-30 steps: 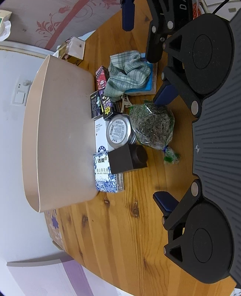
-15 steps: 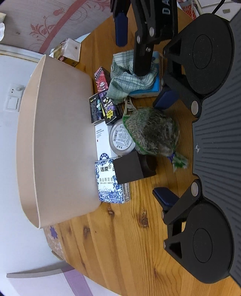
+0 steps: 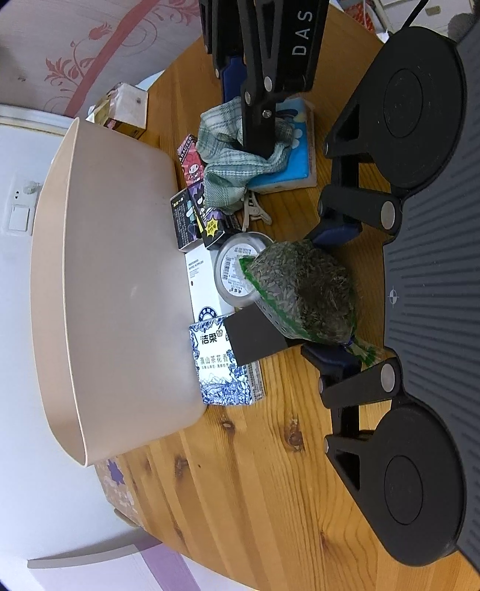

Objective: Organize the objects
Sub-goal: 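Grasp the green mesh bag with the left tool while the right tool grasps the checked cloth, then carry the mesh bag and checked cloth over the beige bin with both tools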

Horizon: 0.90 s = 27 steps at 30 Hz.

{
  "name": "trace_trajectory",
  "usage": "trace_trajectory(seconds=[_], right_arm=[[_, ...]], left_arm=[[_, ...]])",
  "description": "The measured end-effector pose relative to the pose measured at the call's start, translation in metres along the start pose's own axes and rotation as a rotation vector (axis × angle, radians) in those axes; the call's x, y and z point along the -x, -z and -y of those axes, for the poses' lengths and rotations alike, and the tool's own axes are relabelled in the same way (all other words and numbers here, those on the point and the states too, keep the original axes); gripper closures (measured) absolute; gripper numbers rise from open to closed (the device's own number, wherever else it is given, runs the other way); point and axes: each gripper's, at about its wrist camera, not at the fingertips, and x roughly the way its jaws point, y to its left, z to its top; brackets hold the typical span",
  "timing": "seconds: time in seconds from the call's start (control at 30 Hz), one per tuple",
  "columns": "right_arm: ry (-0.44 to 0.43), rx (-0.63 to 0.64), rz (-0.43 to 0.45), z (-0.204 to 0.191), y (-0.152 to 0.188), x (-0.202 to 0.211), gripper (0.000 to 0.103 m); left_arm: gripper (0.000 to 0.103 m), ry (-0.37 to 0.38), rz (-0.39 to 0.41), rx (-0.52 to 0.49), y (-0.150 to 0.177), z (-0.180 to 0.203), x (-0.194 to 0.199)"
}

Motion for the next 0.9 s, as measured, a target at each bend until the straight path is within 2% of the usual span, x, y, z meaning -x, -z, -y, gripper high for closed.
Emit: trace_trajectory(seconds=[0.13, 0.4, 0.53, 0.9], right_arm=[[-0.002, -0.004, 0.004, 0.0, 0.001, 0.004, 0.084], [0.002, -0.011, 0.045, 0.0, 0.002, 0.018, 0.086], [0.016, -0.014, 0.062, 0.001, 0.0, 0.022, 0.086], [0.042, -0.024, 0.111, 0.004, -0.007, 0.035, 0.086]], left_arm=[[0.052, 0.036, -0.002, 0.035, 0.0, -0.006, 0.002], [0.053, 0.071, -0.009, 0.074, 0.005, -0.015, 0.009], [0.053, 0.037, 0.023, 0.051, 0.005, -0.014, 0.019], [0.053, 0.02, 0.075, 0.066, -0.002, -0.026, 0.042]])
